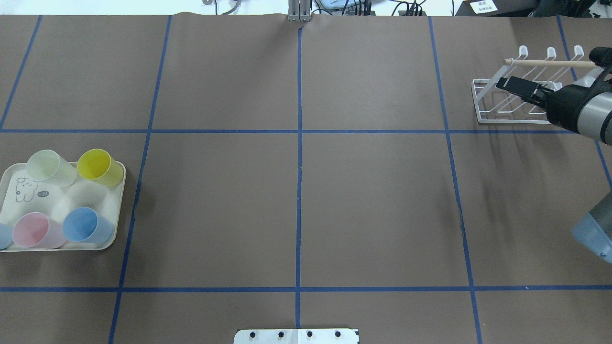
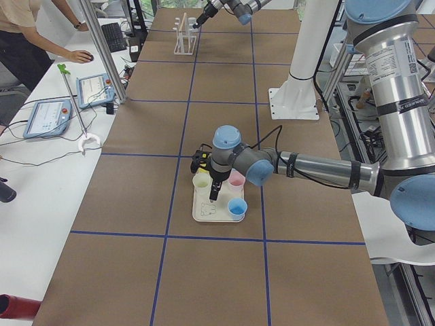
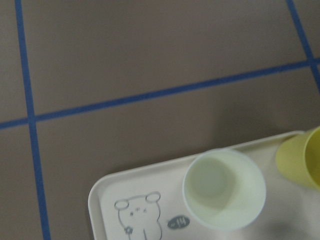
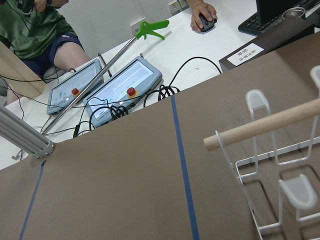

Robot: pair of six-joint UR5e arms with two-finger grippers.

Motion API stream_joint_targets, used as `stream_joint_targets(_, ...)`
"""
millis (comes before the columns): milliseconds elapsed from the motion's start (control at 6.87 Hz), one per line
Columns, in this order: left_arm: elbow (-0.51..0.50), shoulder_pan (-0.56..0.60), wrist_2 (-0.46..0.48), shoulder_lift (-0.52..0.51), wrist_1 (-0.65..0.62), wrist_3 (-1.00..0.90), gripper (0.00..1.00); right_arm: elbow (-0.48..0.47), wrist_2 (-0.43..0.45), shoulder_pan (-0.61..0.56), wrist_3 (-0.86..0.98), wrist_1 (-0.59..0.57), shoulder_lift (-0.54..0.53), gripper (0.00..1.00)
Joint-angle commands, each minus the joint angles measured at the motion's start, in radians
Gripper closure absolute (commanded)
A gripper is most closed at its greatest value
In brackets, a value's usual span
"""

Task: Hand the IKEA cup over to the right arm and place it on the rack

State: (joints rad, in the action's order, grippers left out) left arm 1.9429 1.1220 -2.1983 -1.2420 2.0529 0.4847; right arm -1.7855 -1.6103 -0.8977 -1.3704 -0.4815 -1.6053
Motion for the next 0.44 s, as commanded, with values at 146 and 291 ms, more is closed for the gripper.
stream_joint_targets(146,-0.091,-0.011,-0.012,0.033,0.007,-0.002,0.01,0.006,0.007,0.031,-0.033,0.0,0.008,0.0)
stream_joint_targets(291,-0.119,-0.013,-0.012,0.021,0.007,-0.002,0.01,0.006,0.009,0.033,-0.033,-0.002,0.008,0.0)
